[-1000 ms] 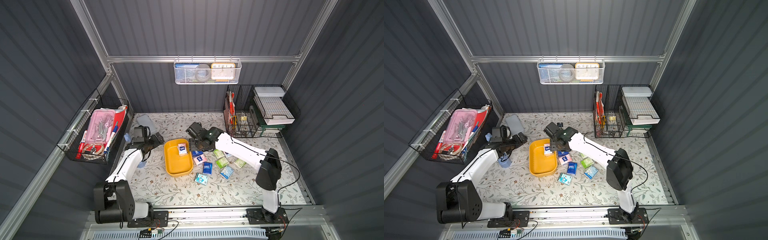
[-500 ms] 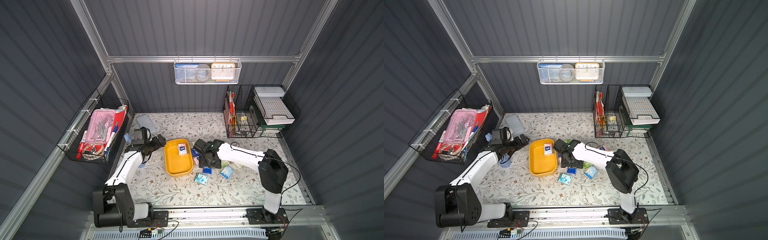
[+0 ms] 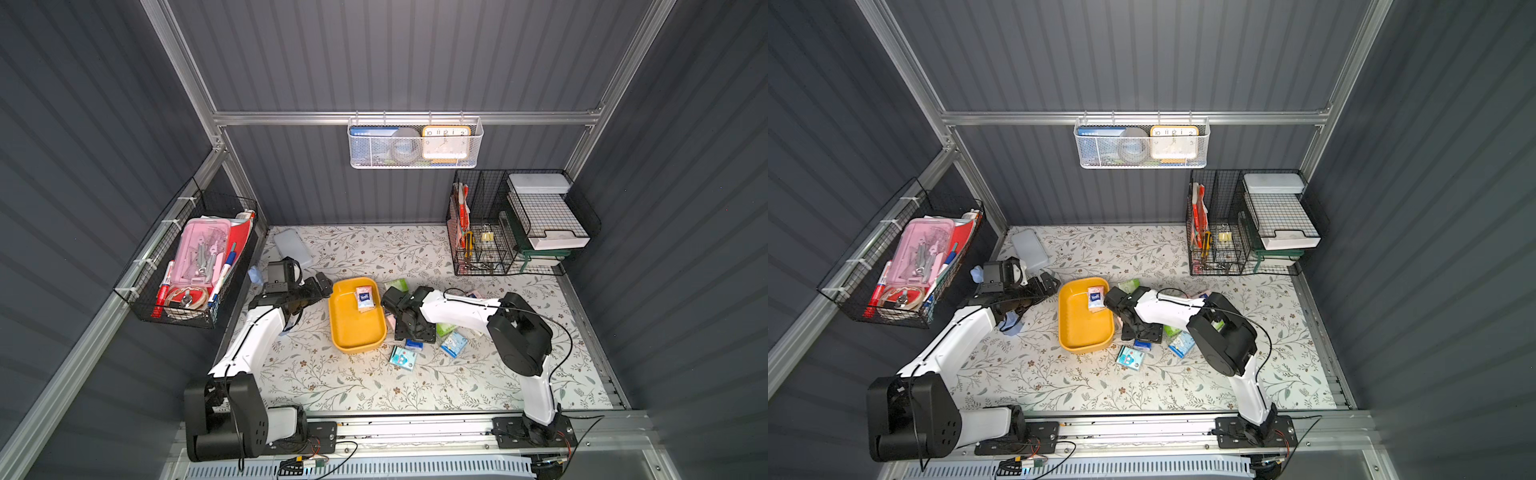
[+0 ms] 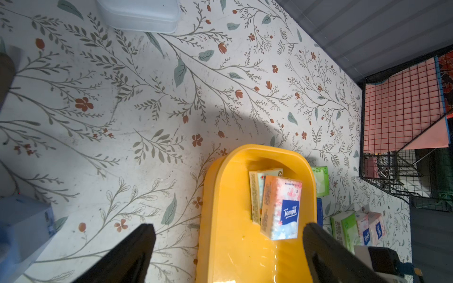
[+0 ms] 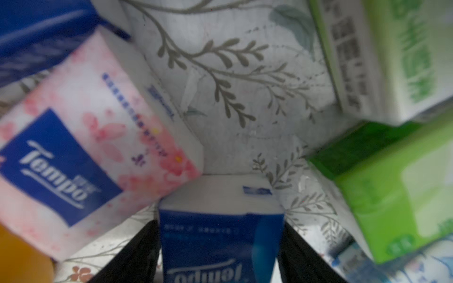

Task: Put the pocket tissues into the storage box
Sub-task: Pick up the pocket tissues from the center of the board, then place the pocket tissues in the storage box.

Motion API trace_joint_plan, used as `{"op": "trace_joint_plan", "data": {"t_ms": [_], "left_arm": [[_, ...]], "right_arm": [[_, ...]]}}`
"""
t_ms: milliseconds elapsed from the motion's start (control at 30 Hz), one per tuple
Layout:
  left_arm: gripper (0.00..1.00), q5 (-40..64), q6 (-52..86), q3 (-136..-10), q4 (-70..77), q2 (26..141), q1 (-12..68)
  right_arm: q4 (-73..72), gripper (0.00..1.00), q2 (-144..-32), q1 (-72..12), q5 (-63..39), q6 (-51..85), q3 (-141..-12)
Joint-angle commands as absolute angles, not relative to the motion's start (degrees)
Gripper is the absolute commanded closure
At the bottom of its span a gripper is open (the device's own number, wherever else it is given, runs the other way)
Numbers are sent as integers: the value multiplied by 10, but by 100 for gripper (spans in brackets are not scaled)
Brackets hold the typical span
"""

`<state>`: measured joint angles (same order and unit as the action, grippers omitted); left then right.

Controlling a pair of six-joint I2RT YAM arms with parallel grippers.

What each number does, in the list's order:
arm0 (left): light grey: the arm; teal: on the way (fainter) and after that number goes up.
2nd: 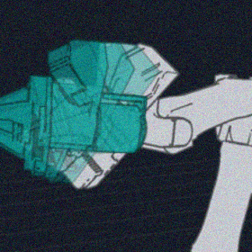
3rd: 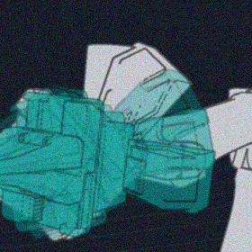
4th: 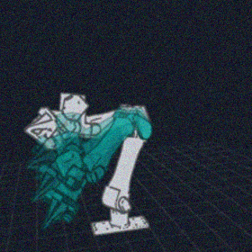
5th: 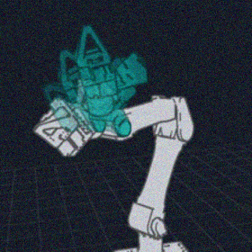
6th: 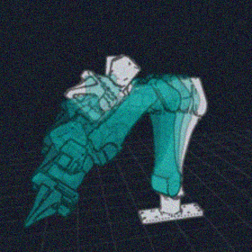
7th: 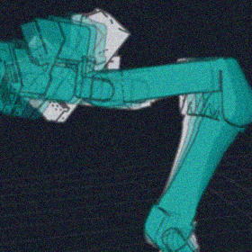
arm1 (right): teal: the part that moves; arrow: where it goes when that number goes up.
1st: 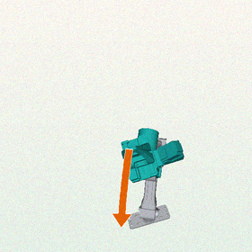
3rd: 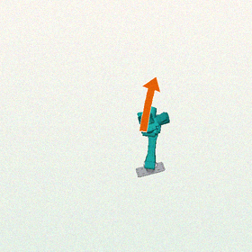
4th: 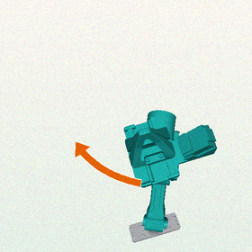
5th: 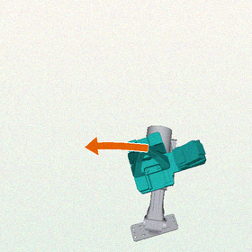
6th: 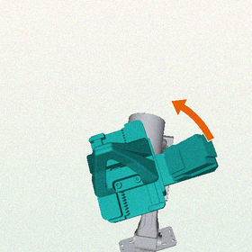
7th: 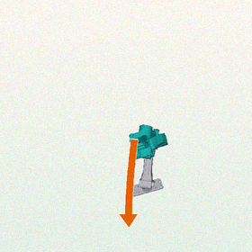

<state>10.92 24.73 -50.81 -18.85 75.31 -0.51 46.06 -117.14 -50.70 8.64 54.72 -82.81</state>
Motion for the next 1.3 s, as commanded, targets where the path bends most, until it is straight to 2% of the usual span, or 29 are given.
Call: {"op": "trace_joint_plan", "data": {"t_ms": [0,333,800,1000,1267], "left_arm": [[1,116,231,-505,-207,746,-6],[1,110,232,-505,-207,748,-6],[1,105,260,-502,-189,760,-6],[1,69,302,-484,-174,764,-6],[1,47,324,-470,-171,762,-6]], "right_arm": [[455,28,-1176,-497,96,558,-820],[458,53,-1172,-495,106,546,-822],[545,54,-1075,-494,164,464,-864],[552,55,-1095,-497,152,432,-960],[464,55,-1163,-500,85,374,-1057]]}}
